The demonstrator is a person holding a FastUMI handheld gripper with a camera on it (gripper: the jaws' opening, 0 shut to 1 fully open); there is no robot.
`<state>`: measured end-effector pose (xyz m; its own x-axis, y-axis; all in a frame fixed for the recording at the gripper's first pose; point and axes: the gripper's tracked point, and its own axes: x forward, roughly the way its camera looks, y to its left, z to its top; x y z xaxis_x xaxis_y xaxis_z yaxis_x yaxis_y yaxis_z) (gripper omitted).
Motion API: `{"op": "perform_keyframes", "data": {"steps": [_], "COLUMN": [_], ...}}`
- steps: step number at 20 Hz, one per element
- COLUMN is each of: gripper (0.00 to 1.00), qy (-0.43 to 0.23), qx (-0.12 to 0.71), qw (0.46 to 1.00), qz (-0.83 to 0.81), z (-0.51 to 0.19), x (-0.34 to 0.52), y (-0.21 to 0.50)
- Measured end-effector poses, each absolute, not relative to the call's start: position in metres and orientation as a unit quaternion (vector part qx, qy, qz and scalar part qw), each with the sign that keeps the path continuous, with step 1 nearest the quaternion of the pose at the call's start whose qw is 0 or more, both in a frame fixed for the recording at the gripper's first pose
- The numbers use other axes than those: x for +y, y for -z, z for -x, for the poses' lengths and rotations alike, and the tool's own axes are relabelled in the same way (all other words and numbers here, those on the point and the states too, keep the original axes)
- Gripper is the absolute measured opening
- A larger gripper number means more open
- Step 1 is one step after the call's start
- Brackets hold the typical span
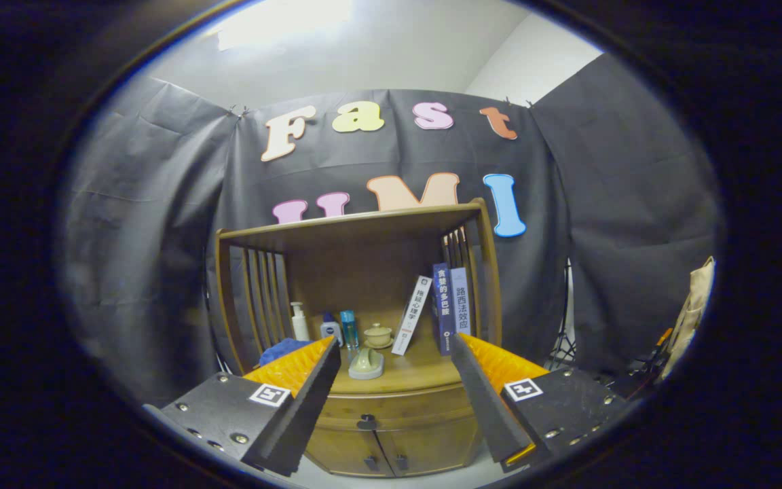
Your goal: Pull open the drawer, take out the items inside it, and place them on the countertop above the cabinet.
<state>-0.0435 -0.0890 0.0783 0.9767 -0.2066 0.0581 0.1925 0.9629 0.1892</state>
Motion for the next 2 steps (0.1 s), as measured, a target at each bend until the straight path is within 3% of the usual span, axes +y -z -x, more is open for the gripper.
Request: {"op": "perform_keyframes", "data": {"steps": [2], "gripper": [0.99], "qy": [0.092], "qx": [-0.040], "qw": [0.990], "qz": [-0.101], "z": [0.0436], "x": [-0.0822], "y": [-0.0781]}}
